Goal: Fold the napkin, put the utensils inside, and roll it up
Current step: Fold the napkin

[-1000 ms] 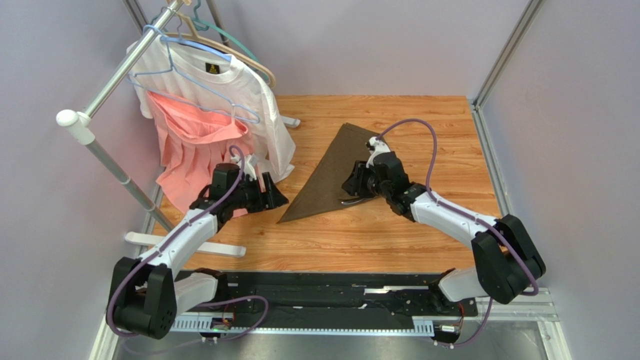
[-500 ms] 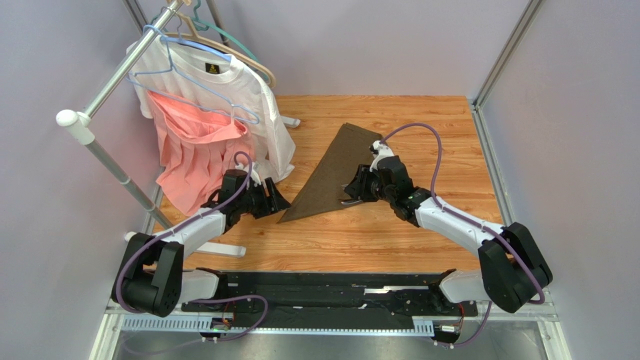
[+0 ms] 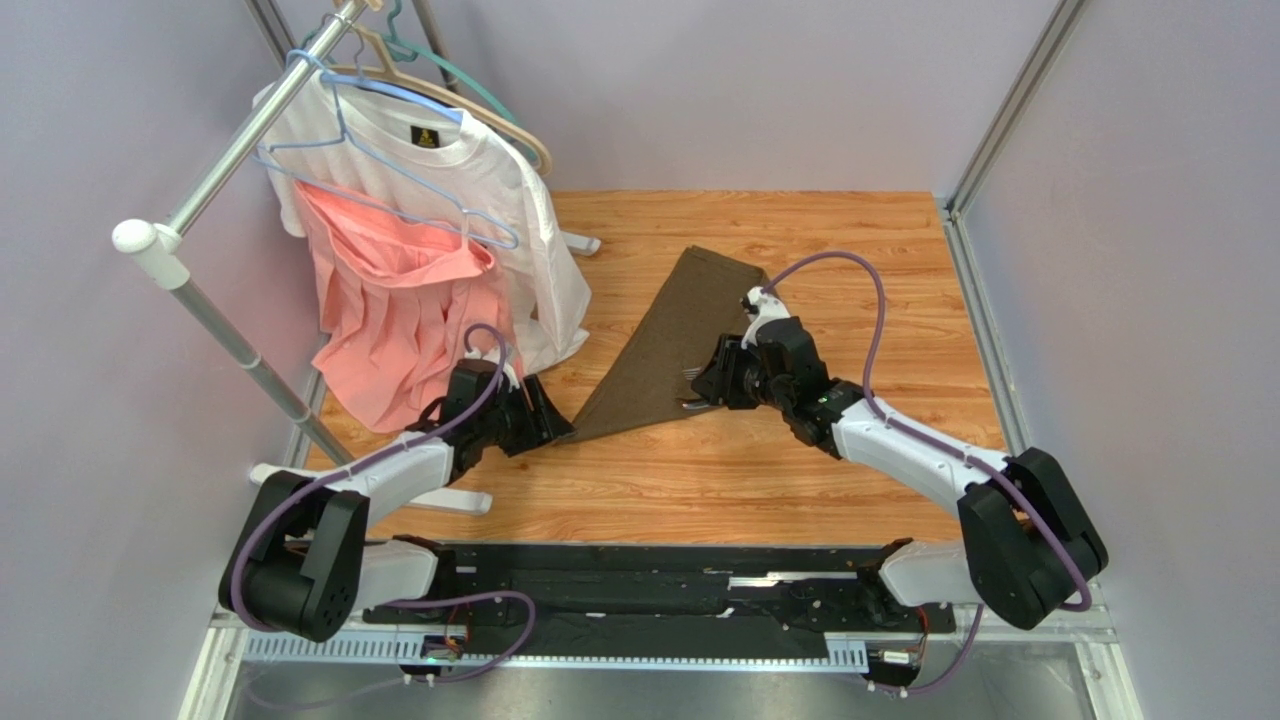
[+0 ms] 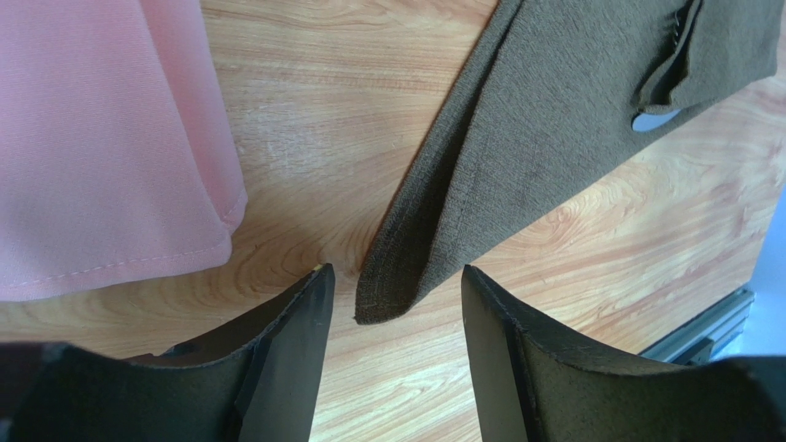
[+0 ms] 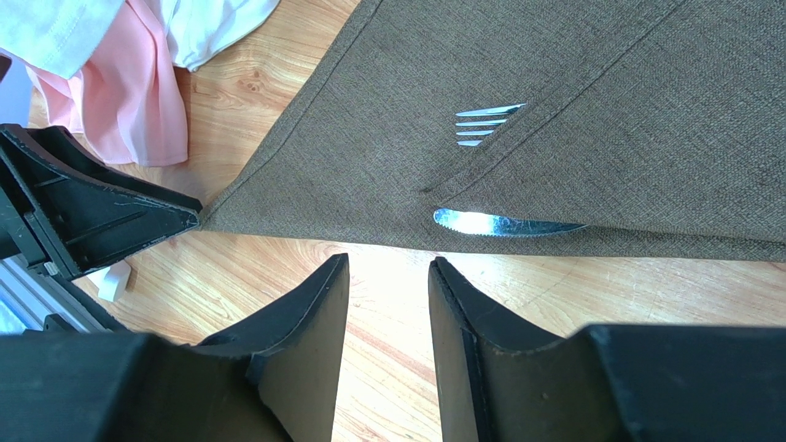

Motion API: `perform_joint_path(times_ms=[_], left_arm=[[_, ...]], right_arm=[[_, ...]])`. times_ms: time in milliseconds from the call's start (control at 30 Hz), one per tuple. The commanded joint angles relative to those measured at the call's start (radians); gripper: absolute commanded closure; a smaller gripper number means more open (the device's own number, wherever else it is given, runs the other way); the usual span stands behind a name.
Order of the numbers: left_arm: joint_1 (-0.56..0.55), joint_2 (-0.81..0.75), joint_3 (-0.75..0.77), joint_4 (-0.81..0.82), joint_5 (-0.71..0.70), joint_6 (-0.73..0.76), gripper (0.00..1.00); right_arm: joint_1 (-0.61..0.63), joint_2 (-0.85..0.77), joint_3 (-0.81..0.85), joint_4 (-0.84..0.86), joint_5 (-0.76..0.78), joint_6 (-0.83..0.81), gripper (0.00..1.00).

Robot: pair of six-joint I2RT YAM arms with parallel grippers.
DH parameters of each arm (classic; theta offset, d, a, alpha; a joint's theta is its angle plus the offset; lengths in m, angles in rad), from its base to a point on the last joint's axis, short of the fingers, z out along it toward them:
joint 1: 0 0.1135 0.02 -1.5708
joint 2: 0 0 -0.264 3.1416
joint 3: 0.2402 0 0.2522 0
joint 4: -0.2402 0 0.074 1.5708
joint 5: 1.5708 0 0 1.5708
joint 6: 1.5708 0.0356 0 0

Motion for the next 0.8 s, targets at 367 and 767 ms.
perform_joint_path(times_ms=[367,767], left_arm=[[-0.021,0.031,-0.038,0.040,0.010,-0.055,0.50],[-0.027,0.002,-0.039,-0.045,-0.001,-0.032,0.54]], right_arm=[[-0.001,-0.033,-0.034,0.074,-0.004,0.020,0.60],[-0.003,-0.053,-0.051,0.096,-0.013,0.026,0.60]])
